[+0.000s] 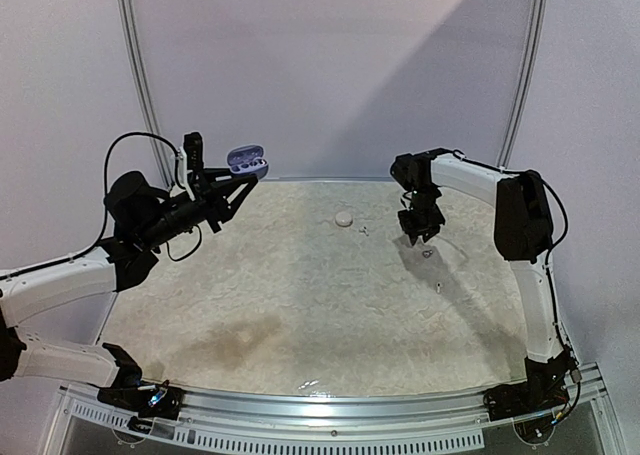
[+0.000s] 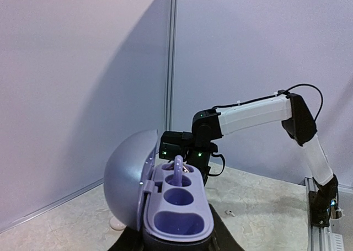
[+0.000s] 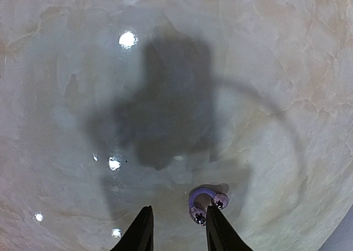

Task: Insert the wireless bluetooth earbuds into the charging case

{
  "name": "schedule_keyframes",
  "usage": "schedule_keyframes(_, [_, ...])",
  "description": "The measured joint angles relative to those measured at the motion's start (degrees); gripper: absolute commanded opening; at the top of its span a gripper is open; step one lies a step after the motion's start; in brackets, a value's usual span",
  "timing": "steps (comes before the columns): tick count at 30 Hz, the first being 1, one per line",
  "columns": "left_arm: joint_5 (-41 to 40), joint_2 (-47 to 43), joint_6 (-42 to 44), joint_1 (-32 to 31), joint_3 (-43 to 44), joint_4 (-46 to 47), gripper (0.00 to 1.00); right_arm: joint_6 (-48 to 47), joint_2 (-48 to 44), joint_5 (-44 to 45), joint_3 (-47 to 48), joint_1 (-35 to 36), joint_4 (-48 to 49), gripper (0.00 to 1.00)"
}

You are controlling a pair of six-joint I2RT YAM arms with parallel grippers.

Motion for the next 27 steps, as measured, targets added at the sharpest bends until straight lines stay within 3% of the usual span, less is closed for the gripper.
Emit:
schedule_keyframes(9, [0.3, 0.7, 0.1, 0.7, 0.0, 0.0, 0.00, -1.8, 0.1, -0.5, 0.0, -2.4, 0.1, 0.35])
schedule_keyframes(21, [0.5, 0.9, 0.2, 1.0, 0.0, 0.1, 0.00, -1.7, 0.3, -2.7, -0.1, -3.2, -3.8, 0.44])
schedule_keyframes(27, [0.9, 1.2, 0.2, 1.0, 0.0, 0.0, 0.00, -1.9, 4.0, -3.8, 3.9, -3.2, -7.2, 0.46])
